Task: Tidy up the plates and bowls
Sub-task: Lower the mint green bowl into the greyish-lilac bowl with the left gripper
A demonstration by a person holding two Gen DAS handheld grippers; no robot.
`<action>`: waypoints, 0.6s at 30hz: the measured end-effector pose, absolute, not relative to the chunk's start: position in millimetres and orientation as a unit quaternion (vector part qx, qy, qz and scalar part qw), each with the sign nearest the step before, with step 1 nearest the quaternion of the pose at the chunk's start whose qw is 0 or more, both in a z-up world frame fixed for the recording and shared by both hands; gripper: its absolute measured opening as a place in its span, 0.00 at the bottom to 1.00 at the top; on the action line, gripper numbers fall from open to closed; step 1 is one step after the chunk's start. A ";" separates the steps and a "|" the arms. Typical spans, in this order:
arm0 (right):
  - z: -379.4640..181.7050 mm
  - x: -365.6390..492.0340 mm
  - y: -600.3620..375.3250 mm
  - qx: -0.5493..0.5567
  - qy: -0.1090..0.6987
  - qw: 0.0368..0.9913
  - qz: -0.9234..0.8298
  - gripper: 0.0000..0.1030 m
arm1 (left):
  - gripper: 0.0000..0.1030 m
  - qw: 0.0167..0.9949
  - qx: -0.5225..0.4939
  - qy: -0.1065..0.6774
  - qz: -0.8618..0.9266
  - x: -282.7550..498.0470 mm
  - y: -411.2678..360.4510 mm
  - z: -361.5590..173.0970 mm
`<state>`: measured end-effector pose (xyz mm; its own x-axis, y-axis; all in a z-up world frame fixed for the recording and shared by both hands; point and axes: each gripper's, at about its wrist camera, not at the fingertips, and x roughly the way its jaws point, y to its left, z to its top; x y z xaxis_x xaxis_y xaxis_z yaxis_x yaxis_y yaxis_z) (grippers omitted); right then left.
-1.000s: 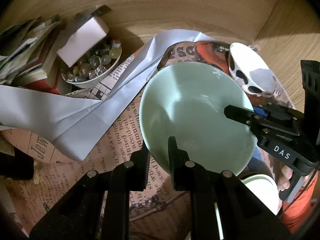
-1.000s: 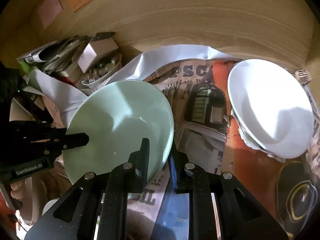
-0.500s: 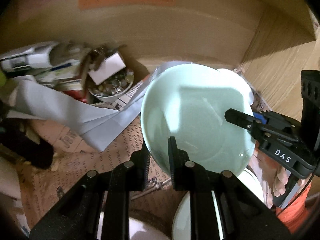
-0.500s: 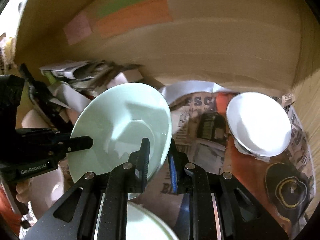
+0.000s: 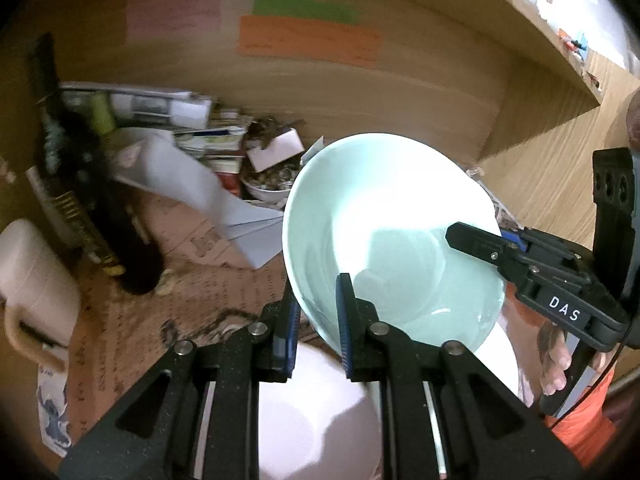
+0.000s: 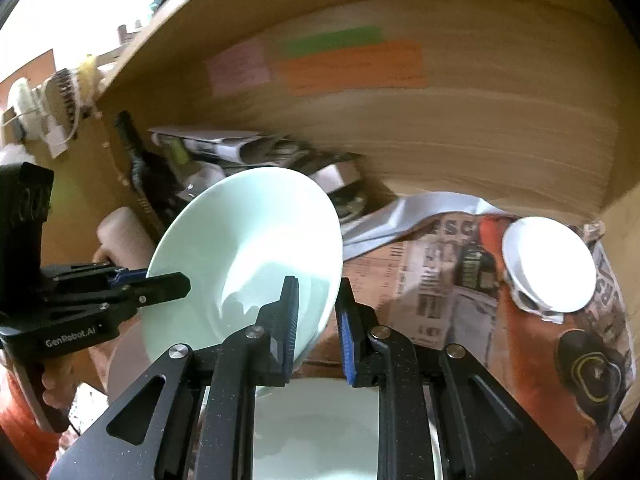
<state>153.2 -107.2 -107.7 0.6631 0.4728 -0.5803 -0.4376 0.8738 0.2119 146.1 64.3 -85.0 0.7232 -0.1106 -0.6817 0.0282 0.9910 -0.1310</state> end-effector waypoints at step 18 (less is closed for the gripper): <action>-134.6 122.2 -48.0 0.016 0.355 0.878 0.321 0.16 | 0.16 0.926 -0.094 0.365 0.014 69.6 116.2 -110.5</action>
<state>122.2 -48.0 -134.6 0.5420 0.5755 -0.6124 -0.5527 0.7930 0.2561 69.6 116.2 -110.5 0.7325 -0.0424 -0.6795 -0.0951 0.9819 -0.1638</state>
